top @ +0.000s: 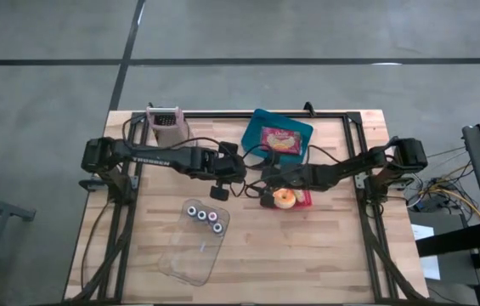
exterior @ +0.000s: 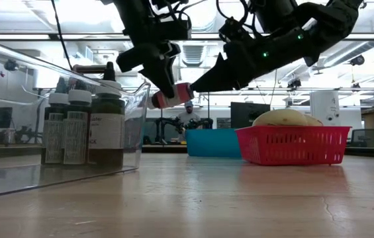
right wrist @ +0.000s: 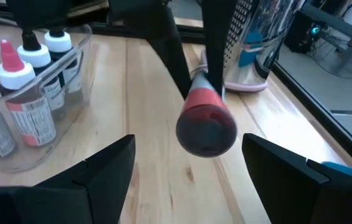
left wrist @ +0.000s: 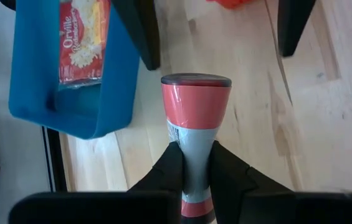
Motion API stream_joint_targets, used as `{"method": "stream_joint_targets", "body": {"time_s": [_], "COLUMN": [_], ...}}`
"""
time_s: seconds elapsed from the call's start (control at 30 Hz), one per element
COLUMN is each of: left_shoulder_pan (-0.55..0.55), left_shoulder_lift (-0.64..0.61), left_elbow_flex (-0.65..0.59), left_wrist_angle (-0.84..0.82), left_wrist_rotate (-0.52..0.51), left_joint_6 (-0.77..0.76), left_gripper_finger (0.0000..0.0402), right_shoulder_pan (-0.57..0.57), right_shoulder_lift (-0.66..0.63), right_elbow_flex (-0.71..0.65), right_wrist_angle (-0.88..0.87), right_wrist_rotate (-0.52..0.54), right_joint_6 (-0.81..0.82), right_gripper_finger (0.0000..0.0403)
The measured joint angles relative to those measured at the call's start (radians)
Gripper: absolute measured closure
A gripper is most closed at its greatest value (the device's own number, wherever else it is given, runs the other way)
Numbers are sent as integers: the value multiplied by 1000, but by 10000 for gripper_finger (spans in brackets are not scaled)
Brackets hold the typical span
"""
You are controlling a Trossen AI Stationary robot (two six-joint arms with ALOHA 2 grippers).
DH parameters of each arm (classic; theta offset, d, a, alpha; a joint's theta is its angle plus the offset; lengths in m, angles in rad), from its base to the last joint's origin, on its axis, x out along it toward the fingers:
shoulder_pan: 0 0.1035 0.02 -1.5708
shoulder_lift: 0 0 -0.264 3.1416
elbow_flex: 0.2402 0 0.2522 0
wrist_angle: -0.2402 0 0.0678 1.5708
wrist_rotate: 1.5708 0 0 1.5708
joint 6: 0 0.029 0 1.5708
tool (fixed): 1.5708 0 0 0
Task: Pick & Place Food Item
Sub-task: Put the pink food coloring bottle into the transparent bin
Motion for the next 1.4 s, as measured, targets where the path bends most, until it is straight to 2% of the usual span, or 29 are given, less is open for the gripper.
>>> {"method": "stream_joint_targets", "body": {"time_s": [0.83,1.4], "left_shoulder_pan": [-13,-13], "left_shoulder_lift": [0,-1], "left_elbow_flex": [4,4], "left_wrist_angle": [33,57], "left_wrist_rotate": [12,37], "left_joint_6": [3,3], "left_gripper_finger": [355,355], "right_shoulder_pan": [0,-6], "right_shoulder_lift": [1,2], "right_elbow_flex": [0,0], "right_wrist_angle": [33,48], "right_wrist_rotate": [7,10], "right_joint_6": [-27,-35], "right_gripper_finger": [123,167]}}
